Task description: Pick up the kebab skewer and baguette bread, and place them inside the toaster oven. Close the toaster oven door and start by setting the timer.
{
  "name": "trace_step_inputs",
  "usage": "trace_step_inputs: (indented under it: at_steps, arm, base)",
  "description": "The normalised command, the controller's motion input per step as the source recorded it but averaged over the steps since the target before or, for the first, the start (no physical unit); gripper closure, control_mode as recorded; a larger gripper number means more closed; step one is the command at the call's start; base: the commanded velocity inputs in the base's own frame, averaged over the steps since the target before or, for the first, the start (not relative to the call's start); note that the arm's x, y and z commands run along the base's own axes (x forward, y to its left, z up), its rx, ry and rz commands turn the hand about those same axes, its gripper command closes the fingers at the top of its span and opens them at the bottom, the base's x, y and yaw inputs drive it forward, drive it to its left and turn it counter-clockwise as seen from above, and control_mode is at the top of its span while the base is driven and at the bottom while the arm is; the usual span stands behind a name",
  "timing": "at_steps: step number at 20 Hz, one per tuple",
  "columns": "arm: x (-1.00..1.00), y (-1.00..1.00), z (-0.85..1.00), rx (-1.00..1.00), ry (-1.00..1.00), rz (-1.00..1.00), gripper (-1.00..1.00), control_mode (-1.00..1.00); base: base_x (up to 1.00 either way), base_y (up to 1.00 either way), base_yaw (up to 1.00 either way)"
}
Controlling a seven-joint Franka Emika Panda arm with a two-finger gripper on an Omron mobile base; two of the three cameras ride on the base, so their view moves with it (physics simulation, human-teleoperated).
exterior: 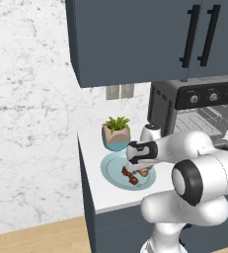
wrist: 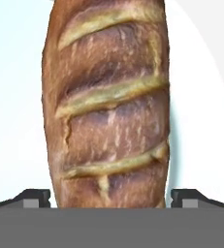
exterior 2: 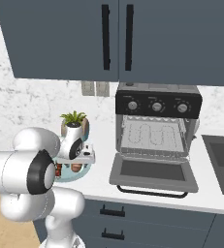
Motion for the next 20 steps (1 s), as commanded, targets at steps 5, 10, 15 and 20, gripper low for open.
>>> trace_step_inputs:
  at_steps: [5,10,15,20]
  arm:
    - [-0.13,0.00,-0.06,0.00,0.00,-0.01,1.00,-1.00]
    - [-0.20,0.00,0.11,0.02,0.00,0.00,1.00,-1.00]
    - [-0.52,-0.41,1.00,0.13,-0.02,0.02,1.00,-1.00]
    - [-0.77,-0.95,0.93,0.03,-0.12,0.03,1.00,-1.00]
  base:
    - [0.00,0.00,0.00]
    - [0.00,0.00,0.00]
    - [0.00,0.00,0.00]
    - [0.00,0.00,0.00]
